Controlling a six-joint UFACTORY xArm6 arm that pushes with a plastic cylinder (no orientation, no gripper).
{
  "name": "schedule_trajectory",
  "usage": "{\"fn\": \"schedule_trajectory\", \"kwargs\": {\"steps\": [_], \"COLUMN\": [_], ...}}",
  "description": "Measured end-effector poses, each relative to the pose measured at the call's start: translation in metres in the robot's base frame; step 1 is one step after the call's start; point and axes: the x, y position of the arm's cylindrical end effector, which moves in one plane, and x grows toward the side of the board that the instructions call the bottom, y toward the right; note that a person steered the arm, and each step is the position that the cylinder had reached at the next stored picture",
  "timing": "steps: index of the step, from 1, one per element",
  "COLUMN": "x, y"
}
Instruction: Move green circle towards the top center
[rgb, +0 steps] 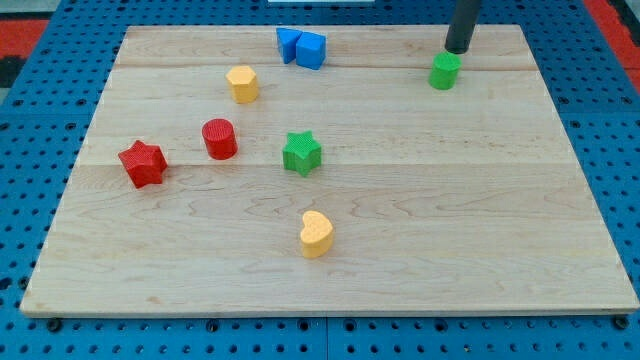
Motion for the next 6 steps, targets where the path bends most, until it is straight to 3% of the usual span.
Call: {"fn": "schedule_trajectory", "kwargs": {"steps": [1,2,3,4,6], "x": [0.015,0.065,0.06,0.015,0.008], "y": [0.011,0.026,-0.046,-0.086,-0.089]}}
